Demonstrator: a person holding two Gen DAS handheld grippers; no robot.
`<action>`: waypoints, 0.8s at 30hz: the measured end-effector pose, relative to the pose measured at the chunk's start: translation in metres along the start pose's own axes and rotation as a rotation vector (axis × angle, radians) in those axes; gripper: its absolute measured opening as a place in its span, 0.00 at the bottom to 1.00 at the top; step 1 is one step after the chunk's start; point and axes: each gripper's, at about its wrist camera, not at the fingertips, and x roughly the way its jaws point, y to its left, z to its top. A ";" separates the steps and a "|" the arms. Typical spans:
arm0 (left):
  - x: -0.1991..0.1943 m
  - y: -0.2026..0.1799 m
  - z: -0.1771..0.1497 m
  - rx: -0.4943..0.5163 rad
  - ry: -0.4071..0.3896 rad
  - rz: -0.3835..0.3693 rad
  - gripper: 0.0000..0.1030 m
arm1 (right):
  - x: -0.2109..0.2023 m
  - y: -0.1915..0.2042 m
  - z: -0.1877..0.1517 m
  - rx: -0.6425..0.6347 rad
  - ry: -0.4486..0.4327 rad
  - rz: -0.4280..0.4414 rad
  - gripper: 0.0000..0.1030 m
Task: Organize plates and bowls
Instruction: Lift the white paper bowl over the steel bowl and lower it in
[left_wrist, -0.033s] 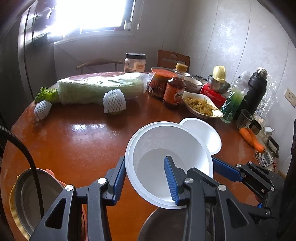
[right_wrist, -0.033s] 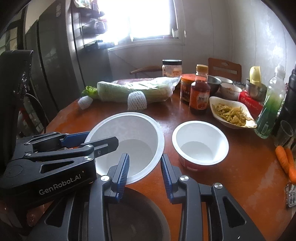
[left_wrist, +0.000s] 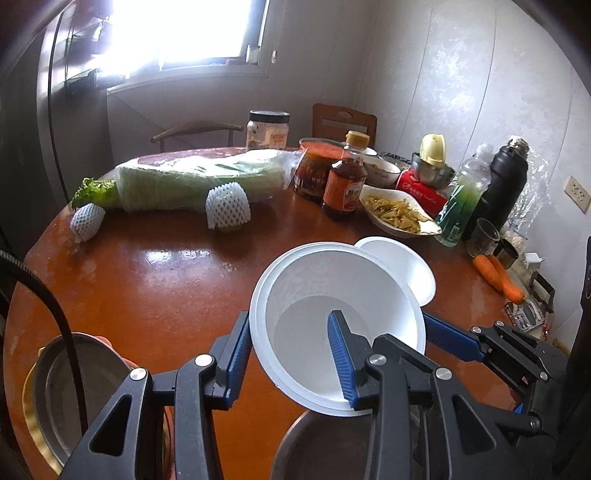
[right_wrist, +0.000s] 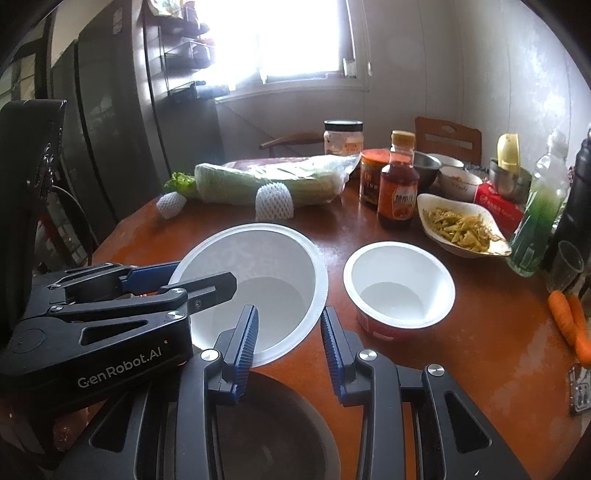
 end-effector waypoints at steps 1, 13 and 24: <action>-0.003 -0.001 -0.001 0.001 -0.003 -0.003 0.40 | -0.004 0.001 0.000 -0.002 -0.004 -0.002 0.35; -0.051 -0.020 -0.018 0.053 -0.050 -0.030 0.40 | -0.055 0.016 -0.016 -0.003 -0.063 -0.034 0.35; -0.065 -0.030 -0.052 0.084 0.014 -0.051 0.40 | -0.081 0.026 -0.050 0.011 -0.027 -0.052 0.36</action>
